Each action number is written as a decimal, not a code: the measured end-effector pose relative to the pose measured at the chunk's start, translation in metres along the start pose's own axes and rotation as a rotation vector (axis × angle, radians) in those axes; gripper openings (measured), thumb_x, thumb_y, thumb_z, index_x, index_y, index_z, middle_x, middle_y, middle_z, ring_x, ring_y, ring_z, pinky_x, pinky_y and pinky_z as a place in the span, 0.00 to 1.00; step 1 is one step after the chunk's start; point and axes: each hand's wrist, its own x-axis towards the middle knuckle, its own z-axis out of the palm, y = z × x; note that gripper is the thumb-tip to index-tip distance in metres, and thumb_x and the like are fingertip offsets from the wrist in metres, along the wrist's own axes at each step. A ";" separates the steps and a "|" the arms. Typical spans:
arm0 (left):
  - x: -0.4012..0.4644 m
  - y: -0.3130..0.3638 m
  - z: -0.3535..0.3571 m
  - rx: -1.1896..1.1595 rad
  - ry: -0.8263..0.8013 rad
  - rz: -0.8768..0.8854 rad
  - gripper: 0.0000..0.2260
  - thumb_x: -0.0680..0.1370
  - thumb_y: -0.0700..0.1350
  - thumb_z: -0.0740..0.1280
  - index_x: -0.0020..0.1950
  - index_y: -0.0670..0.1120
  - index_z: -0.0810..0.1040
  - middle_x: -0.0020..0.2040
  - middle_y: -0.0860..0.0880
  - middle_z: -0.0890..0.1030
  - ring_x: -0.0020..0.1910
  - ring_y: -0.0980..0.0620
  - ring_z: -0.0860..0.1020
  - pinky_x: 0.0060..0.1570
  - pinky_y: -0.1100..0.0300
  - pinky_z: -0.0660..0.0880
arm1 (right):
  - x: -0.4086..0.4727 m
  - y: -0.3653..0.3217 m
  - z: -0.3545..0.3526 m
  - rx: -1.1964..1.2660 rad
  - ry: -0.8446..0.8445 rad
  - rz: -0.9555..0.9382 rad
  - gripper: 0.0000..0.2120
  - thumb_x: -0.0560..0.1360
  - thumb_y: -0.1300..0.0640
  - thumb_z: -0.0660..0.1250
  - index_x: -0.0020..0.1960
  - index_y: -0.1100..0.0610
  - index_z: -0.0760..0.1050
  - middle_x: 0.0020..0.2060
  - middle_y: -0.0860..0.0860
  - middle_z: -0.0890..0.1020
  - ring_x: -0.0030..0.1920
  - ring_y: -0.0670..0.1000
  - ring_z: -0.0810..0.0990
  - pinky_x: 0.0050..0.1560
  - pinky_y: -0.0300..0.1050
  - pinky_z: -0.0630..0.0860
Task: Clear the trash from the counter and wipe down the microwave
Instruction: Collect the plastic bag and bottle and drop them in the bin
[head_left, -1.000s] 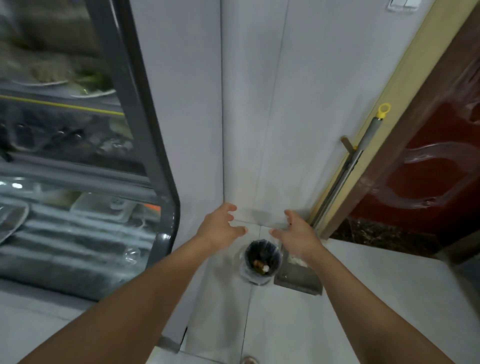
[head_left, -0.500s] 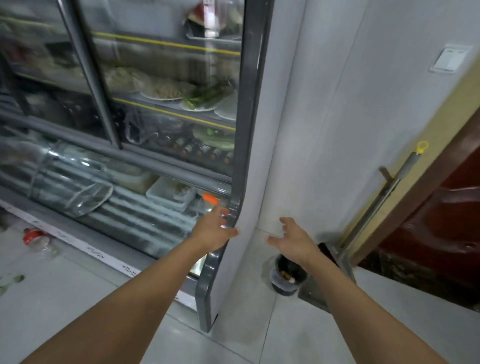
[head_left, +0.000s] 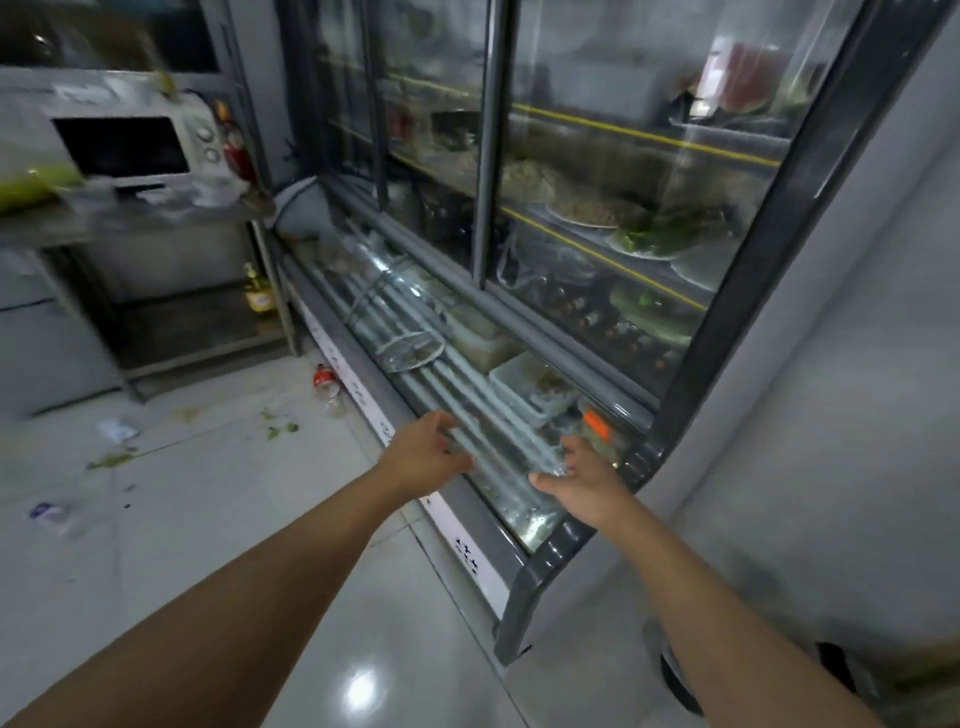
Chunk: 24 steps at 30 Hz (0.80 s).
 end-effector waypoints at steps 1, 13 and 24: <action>-0.006 -0.007 -0.009 -0.007 0.031 -0.022 0.25 0.74 0.48 0.71 0.69 0.47 0.67 0.61 0.45 0.74 0.56 0.48 0.76 0.49 0.59 0.74 | 0.003 -0.007 0.008 -0.013 -0.034 -0.025 0.35 0.74 0.53 0.70 0.75 0.55 0.56 0.71 0.55 0.66 0.68 0.54 0.68 0.59 0.42 0.66; -0.054 -0.081 -0.132 -0.072 0.351 -0.203 0.25 0.74 0.50 0.71 0.68 0.50 0.67 0.63 0.47 0.74 0.53 0.50 0.76 0.49 0.59 0.74 | 0.033 -0.127 0.119 -0.038 -0.266 -0.256 0.37 0.73 0.51 0.70 0.75 0.54 0.54 0.73 0.53 0.64 0.71 0.53 0.65 0.69 0.51 0.66; -0.043 -0.166 -0.288 -0.102 0.457 -0.215 0.26 0.75 0.49 0.70 0.70 0.48 0.66 0.64 0.46 0.74 0.57 0.48 0.76 0.53 0.57 0.74 | 0.066 -0.263 0.240 -0.054 -0.280 -0.352 0.33 0.73 0.52 0.70 0.73 0.54 0.59 0.70 0.53 0.67 0.68 0.53 0.68 0.66 0.49 0.67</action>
